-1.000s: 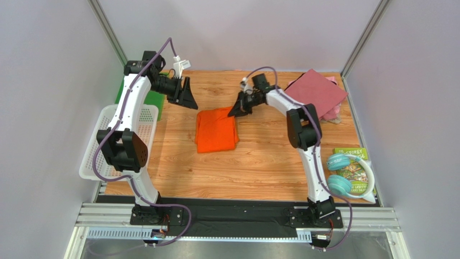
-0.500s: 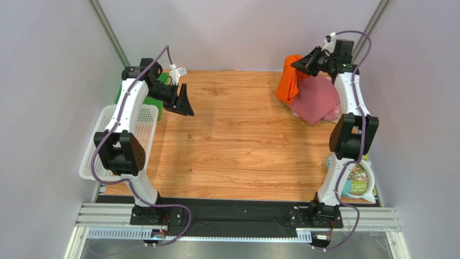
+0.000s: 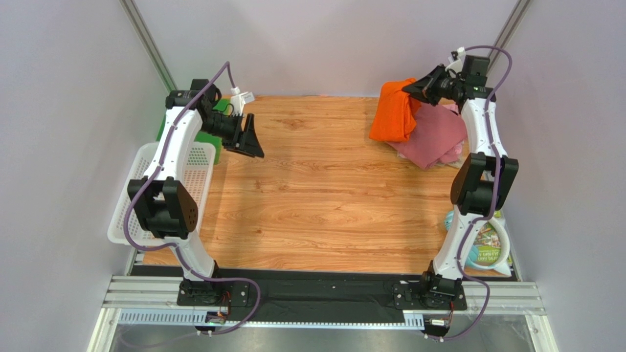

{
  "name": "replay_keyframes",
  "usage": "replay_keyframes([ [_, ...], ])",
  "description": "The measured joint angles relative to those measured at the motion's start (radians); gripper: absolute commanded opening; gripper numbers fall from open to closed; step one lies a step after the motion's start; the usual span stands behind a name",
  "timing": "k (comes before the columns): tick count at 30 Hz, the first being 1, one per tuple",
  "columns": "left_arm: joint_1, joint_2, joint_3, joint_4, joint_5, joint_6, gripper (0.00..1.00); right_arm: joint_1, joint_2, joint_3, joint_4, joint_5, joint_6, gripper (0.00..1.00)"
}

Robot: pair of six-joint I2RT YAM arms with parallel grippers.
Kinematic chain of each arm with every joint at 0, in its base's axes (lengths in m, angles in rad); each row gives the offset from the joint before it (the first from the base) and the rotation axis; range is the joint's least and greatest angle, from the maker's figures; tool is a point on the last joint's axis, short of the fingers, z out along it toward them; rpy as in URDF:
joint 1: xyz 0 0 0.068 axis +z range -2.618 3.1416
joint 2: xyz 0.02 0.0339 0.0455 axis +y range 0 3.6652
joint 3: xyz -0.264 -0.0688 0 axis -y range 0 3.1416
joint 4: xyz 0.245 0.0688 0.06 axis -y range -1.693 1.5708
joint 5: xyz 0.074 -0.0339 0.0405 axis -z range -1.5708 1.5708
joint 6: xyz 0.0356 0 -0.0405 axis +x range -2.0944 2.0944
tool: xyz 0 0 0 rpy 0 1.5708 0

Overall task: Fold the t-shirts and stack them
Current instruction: Neatly place the folded tshirt to the corner

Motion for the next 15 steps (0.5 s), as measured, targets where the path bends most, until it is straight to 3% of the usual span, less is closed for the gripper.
replay_keyframes([
  [7,0.000,0.000,0.002,-0.001,0.000,0.000,0.61,-0.034,0.102,0.274,-0.014,-0.053,0.027,0.00],
  [11,0.000,0.000,0.010,-0.002,0.001,0.000,0.61,-0.061,0.024,0.188,0.004,-0.055,0.025,0.00],
  [15,0.000,0.000,0.027,-0.002,0.007,0.002,0.61,-0.103,-0.084,-0.040,0.010,-0.023,0.013,0.00],
])
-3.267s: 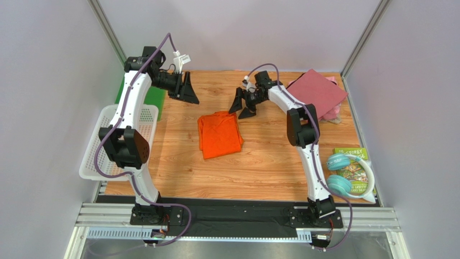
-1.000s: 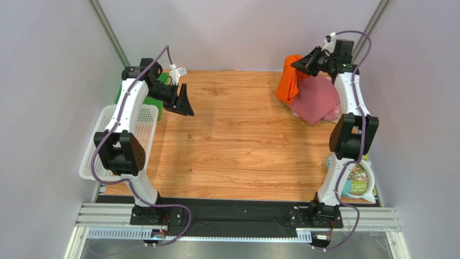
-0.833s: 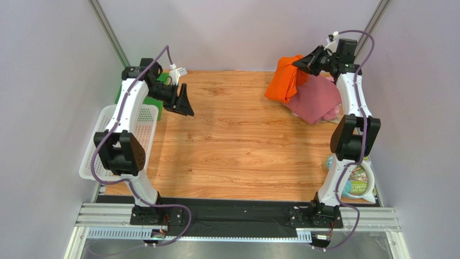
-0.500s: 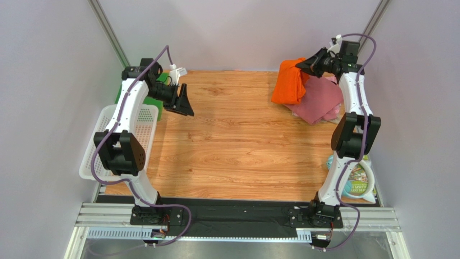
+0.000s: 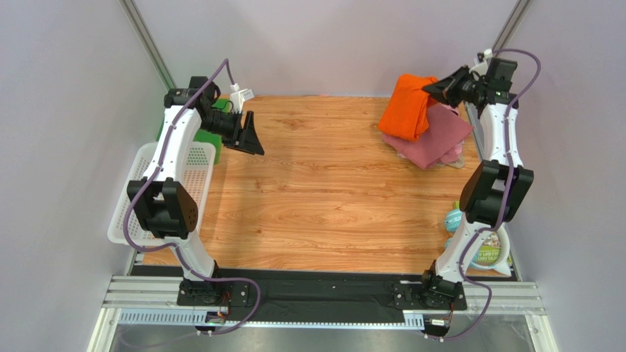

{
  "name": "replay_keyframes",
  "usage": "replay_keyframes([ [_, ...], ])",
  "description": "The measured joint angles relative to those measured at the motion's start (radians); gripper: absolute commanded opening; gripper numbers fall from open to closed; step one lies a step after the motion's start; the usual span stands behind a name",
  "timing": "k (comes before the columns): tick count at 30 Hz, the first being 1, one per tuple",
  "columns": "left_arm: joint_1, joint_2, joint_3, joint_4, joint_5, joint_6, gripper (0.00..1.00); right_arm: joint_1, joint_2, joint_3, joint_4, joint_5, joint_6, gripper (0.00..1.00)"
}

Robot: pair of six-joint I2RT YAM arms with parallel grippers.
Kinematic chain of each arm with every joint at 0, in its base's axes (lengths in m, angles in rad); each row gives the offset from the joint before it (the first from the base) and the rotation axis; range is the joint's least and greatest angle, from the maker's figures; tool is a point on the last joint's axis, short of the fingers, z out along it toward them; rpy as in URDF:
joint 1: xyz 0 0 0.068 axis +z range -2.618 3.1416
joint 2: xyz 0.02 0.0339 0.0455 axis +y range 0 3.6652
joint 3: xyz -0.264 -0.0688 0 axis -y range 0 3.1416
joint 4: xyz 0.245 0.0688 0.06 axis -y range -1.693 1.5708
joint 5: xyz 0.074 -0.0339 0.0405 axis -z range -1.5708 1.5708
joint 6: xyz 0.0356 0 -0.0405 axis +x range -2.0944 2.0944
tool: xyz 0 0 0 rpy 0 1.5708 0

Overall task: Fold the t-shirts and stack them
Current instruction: Neatly place the folded tshirt to the corner

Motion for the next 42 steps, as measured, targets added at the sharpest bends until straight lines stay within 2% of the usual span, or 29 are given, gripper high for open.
replay_keyframes([
  [5,0.000,0.000,0.005,0.000,0.000,0.010,0.61,-0.045,-0.023,-0.193,-0.073,0.138,-0.040,0.00],
  [6,0.000,0.000,0.005,0.000,0.000,0.011,0.61,-0.050,-0.021,-0.212,-0.090,0.159,-0.044,0.03],
  [8,0.000,0.000,0.005,0.000,0.000,0.013,0.61,-0.058,-0.007,-0.220,-0.137,0.206,-0.060,0.00],
  [13,0.000,0.000,0.008,-0.001,0.000,0.017,0.62,-0.054,0.058,-0.168,-0.261,0.335,-0.097,0.01],
  [14,0.000,0.000,0.010,-0.001,0.000,0.018,0.62,-0.054,0.066,-0.161,-0.276,0.354,-0.098,0.06],
  [15,0.000,0.000,0.017,-0.003,0.000,0.018,0.62,-0.054,0.075,-0.149,-0.304,0.388,-0.098,0.21],
  [16,0.000,0.000,0.024,-0.004,0.000,0.019,0.62,-0.054,0.077,-0.145,-0.319,0.409,-0.097,0.29],
  [18,0.000,0.000,0.045,-0.004,0.000,0.021,0.62,-0.054,0.082,-0.123,-0.365,0.456,-0.093,0.42],
  [20,0.000,0.000,0.061,-0.004,0.003,0.023,0.62,-0.055,0.090,-0.087,-0.407,0.503,-0.093,0.50],
  [21,0.000,0.000,0.067,-0.004,0.007,0.024,0.62,-0.056,0.097,-0.064,-0.430,0.528,-0.095,0.59],
  [23,0.000,0.000,0.069,-0.004,0.010,0.026,0.62,-0.056,0.109,-0.019,-0.469,0.577,-0.101,0.62],
  [28,0.000,0.000,0.069,-0.005,0.015,0.035,0.62,-0.060,0.124,0.147,-0.575,0.685,-0.130,0.59],
  [31,0.000,0.000,0.069,-0.004,0.018,0.036,0.62,-0.060,0.097,0.145,-0.559,0.612,-0.129,0.59],
  [33,0.000,0.000,0.069,-0.005,0.019,0.036,0.62,-0.057,0.071,0.112,-0.524,0.506,-0.117,0.60],
  [37,0.000,0.000,0.070,-0.004,0.022,0.036,0.62,-0.013,0.028,-0.031,-0.311,0.226,-0.042,0.60],
  [42,0.000,0.000,0.073,-0.005,0.022,0.037,0.62,0.089,0.121,-0.033,-0.125,0.004,0.037,0.61],
])
